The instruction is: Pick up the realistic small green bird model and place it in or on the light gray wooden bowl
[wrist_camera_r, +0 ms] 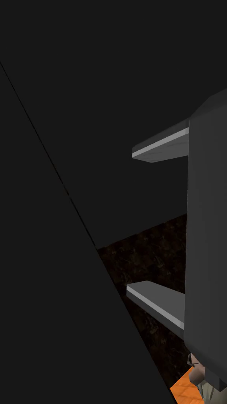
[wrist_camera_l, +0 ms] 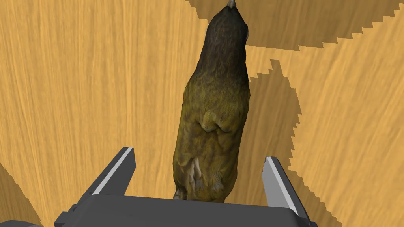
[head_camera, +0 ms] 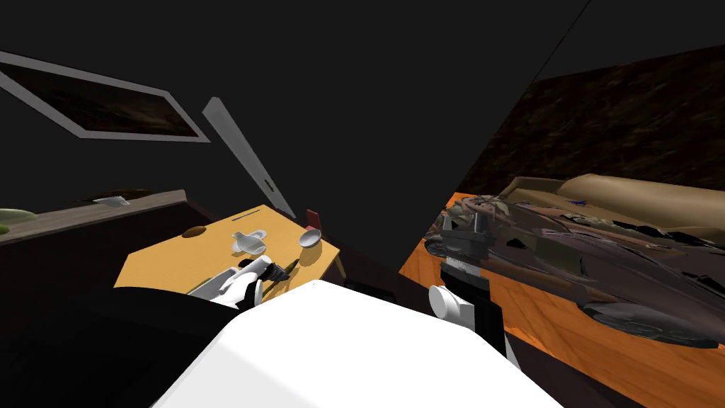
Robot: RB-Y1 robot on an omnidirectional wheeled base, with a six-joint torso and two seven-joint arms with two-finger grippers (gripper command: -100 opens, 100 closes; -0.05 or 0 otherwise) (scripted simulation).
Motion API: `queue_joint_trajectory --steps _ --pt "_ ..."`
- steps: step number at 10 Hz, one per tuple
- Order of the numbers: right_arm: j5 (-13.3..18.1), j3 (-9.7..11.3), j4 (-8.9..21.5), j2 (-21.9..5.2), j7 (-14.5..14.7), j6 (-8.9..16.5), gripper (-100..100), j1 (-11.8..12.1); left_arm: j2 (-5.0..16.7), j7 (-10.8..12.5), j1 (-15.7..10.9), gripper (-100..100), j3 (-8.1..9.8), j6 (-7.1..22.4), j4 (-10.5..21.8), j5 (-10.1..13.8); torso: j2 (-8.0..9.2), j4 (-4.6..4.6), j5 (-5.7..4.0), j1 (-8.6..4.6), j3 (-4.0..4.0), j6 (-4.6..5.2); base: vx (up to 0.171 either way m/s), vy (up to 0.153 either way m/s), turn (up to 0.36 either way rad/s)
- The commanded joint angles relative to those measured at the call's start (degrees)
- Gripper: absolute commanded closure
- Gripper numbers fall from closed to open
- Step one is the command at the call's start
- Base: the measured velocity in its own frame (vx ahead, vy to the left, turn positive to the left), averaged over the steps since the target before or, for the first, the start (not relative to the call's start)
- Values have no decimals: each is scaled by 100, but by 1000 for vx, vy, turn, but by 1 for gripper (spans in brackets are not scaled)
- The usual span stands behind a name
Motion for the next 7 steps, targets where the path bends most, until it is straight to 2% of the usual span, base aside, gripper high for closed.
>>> queue_joint_trajectory --steps 1,2,3,5,7 --pt "0 0 0 0 0 0 0 0 125 -186 85 -100 165 -147 286 175 0 0 0 0 0 0 -4 -9 -229" --pt "0 1 0 0 0 0 0 -1 220 -334 179 -100 318 -279 565 323 1 0 -1 -1 0 5 -16 -10 -341" --pt "0 1 0 0 0 0 0 -1 220 -334 179 -100 318 -279 626 323 5 1 -1 -3 3 4 -14 -5 -138" --pt "0 0 0 0 0 0 0 -1 410 -631 369 -100 624 -542 1048 620 4 1 -1 -3 2 2 -12 -14 -246" --pt "0 0 0 0 0 0 0 0 410 -631 369 -100 624 -542 1125 620 4 1 -1 -2 2 0 -6 -4 -75"
